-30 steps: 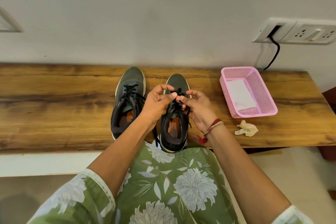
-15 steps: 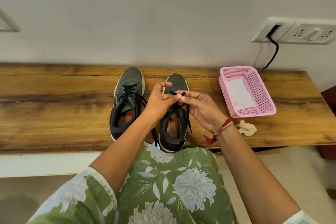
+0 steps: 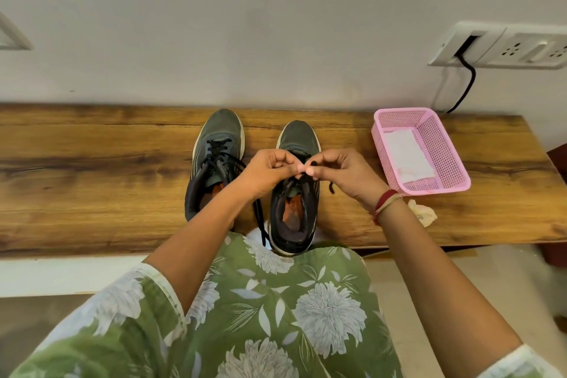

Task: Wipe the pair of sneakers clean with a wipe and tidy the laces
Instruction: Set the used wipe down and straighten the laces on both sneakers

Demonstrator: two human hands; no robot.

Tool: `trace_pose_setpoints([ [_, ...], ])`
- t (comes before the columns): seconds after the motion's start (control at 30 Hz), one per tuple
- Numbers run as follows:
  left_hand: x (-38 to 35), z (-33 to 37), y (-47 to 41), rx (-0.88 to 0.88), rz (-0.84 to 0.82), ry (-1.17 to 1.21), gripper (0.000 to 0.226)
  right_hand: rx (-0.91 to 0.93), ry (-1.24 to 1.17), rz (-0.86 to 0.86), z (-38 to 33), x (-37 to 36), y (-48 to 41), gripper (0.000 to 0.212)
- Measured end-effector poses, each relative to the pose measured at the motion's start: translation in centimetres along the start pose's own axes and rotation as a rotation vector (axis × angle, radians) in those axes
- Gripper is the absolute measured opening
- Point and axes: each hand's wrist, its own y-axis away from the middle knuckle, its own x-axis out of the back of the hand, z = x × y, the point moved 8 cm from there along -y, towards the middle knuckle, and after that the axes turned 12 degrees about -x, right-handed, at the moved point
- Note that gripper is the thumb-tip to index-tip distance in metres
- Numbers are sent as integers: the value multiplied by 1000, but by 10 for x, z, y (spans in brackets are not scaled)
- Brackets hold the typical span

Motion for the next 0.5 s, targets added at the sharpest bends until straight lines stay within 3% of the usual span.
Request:
trace_pose_setpoints([
  [0.13, 1, -1, -1, 15, 54, 51, 14, 198, 671, 195, -18, -3, 3, 13],
  [0.2, 3, 2, 2, 34, 103, 78, 12, 303, 819, 296, -23, -11, 12, 14],
  [0.33, -1, 4, 12, 108, 132, 149, 12, 465, 905, 519, -26, -21, 29, 25],
  [0.5, -1, -4, 18, 312, 134, 170, 25, 515, 759, 614, -28, -17, 30, 21],
])
